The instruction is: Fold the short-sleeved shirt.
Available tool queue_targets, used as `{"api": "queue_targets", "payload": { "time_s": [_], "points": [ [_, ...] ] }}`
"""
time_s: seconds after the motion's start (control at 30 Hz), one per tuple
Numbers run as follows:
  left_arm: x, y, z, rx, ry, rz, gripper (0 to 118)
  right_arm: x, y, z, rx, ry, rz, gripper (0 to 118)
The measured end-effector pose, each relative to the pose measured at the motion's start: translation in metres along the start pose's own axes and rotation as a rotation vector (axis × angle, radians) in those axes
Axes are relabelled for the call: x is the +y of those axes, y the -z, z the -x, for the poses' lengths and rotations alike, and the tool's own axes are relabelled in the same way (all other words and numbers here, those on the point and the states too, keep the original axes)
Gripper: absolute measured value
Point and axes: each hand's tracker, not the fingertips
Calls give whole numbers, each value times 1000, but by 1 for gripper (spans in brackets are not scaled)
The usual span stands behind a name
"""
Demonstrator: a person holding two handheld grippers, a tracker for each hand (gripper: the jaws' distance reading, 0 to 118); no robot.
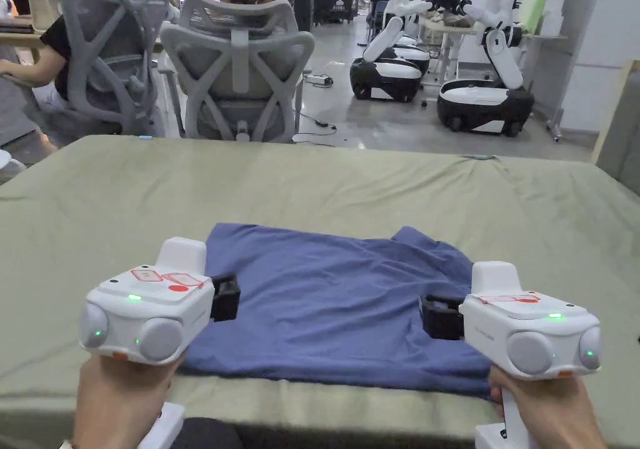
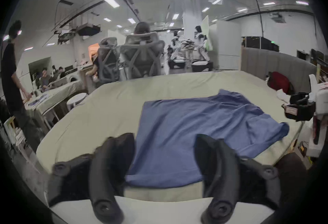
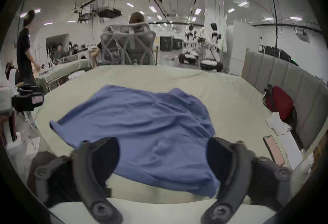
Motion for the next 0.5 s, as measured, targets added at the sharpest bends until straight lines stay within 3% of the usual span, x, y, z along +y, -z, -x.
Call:
{"api": "queue_targets", "payload": {
  "time_s": [0.07, 0.1, 0.13, 0.23, 0.4, 0.47, 0.5],
  "points": [
    [-1, 9, -3, -62, 2, 63, 13, -1, 1, 14, -19, 9, -34, 30],
    [-5, 14, -1, -82, -9, 83, 0, -2, 4, 18, -20, 2, -33, 9],
    [-7, 17, 1, -75, -21, 92, 0, -4, 6, 22, -29, -6, -31, 1],
    [-19, 17, 21, -59, -50, 113, 0, -13, 12, 25, -12, 5, 12, 0],
    [-63, 22, 96, 38, -268, 183, 0, -41, 21, 25, -5, 19, 59, 0],
    [-83, 30, 119, 81, -281, 219, 25, -52, 27, 25, 0, 31, 81, 0],
    [-89, 28, 122, 86, -292, 237, 31, -55, 29, 24, 4, 35, 92, 0]
  ]
}}
